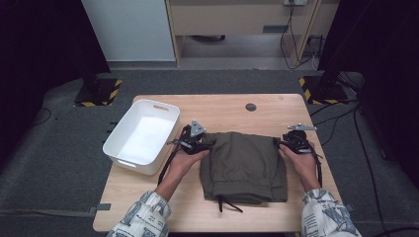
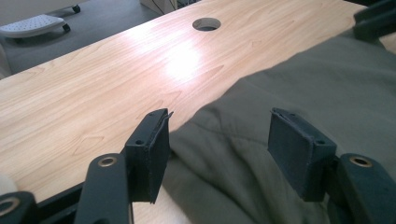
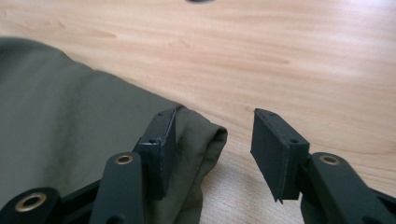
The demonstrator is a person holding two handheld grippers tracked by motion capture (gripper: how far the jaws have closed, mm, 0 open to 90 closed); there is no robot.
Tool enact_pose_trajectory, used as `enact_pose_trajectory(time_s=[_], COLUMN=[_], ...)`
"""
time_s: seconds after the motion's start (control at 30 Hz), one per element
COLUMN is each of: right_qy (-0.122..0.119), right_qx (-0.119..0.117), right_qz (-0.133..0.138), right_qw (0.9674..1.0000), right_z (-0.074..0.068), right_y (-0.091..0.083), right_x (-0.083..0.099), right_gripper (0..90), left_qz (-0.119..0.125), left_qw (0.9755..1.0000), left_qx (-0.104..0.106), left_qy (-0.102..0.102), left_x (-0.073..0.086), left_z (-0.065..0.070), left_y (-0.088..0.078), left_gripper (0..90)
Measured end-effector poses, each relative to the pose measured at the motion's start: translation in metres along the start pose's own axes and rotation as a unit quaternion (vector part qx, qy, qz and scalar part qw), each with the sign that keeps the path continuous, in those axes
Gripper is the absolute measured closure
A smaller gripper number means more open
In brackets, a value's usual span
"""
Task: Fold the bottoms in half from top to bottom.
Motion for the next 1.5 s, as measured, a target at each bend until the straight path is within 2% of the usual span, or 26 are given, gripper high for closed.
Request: enact_pose_trajectory(time_s=[0.03, 0.07, 0.17, 0.27, 0.4, 0.5, 0.53, 0.6, 0.7, 0.8, 0.87, 0.93, 1.0, 1.07, 1.13, 1.2, 1.3, 1.37, 1.5], right_qy=[0.004, 0.011, 0.011, -0.004, -0.014, -0.016, -0.018, -0.022, -0.026, -0.031, -0.033, -0.03, -0.032, -0.031, -0.033, -0.034, -0.025, -0.025, -0.038], right_qx=[-0.003, -0.01, -0.028, -0.03, -0.028, -0.029, -0.03, -0.031, -0.031, -0.034, -0.031, -0.035, -0.034, -0.041, -0.04, -0.032, -0.023, -0.021, -0.012], right_qz=[-0.002, -0.001, 0.003, -0.005, -0.005, -0.004, -0.006, -0.01, -0.01, -0.012, -0.01, -0.01, -0.008, -0.002, 0.005, 0.007, 0.011, 0.012, 0.004], right_qw=[1.0, 0.9999, 0.9996, 0.9995, 0.9995, 0.9995, 0.9994, 0.9992, 0.9991, 0.9989, 0.9989, 0.9989, 0.9989, 0.9987, 0.9986, 0.9989, 0.9994, 0.9994, 0.9992], right_z=[0.0, 0.001, -0.001, -0.004, -0.004, -0.006, -0.007, -0.009, -0.01, -0.01, -0.009, -0.008, -0.007, -0.009, -0.01, -0.007, 0.0, 0.002, 0.0], right_y=[0.002, 0.005, 0.007, 0.007, 0.009, 0.009, 0.009, 0.01, 0.011, 0.01, 0.011, 0.01, 0.01, 0.008, 0.004, -0.002, -0.009, -0.012, -0.009], right_x=[0.001, 0.002, 0.0, 0.001, 0.001, 0.001, 0.001, 0.001, 0.001, 0.002, 0.002, 0.002, 0.002, 0.0, -0.002, -0.005, -0.008, -0.01, -0.015], right_gripper=[49.9, 53.5, 72.3, 86.5, 88.0, 88.0, 88.0, 88.0, 88.1, 88.1, 88.3, 88.5, 88.8, 88.9, 89.1, 89.2, 89.3, 89.4, 89.4], left_qz=[-0.001, -0.002, -0.006, -0.005, -0.006, -0.022, -0.028, -0.044, -0.057, -0.072, -0.091, -0.095, -0.099, -0.103, -0.102, -0.092, -0.074, -0.068, -0.07], left_qw=[1.0, 1.0, 0.9999, 0.9997, 0.9994, 0.9986, 0.9977, 0.9942, 0.9953, 0.9949, 0.994, 0.9939, 0.9928, 0.9929, 0.9935, 0.9946, 0.9966, 0.9971, 0.9969], left_qx=[0.0, 0.001, -0.001, -0.01, -0.025, -0.038, -0.047, -0.075, -0.069, -0.066, -0.054, -0.048, -0.052, -0.05, -0.047, -0.044, -0.035, -0.03, -0.032], left_qy=[0.001, 0.002, 0.011, 0.022, 0.023, 0.031, 0.039, 0.063, 0.037, 0.025, 0.027, 0.03, 0.041, 0.032, 0.022, 0.015, 0.0, -0.015, -0.016], left_x=[-0.001, -0.002, -0.003, -0.003, -0.001, 0.004, 0.007, 0.013, 0.021, 0.027, 0.031, 0.03, 0.03, 0.029, 0.027, 0.024, 0.02, 0.019, 0.023], left_z=[0.001, 0.003, 0.006, 0.006, -0.001, -0.009, -0.013, -0.019, -0.025, -0.026, -0.021, -0.017, -0.014, -0.012, -0.01, -0.01, -0.012, -0.014, -0.017], left_y=[0.003, 0.005, 0.009, 0.013, 0.02, 0.031, 0.034, 0.04, 0.049, 0.056, 0.06, 0.06, 0.059, 0.056, 0.053, 0.049, 0.04, 0.035, 0.035], left_gripper=[38.1, 38.1, 38.3, 39.8, 40.6, 40.4, 39.6, 37.6, 33.8, 33.0, 33.8, 41.7, 52.4, 68.1, 76.5, 79.7, 80.3, 80.3, 80.4])
Point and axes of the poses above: each handheld gripper's, and its own axes: y roughly forward along the jaws, x roughly out of its underside, z roughly to its right, the point moved 6 cm from there along y, roughly forward along the jaws, and after that the axes turned 10 degrees about -y, right-handed, at the moved point
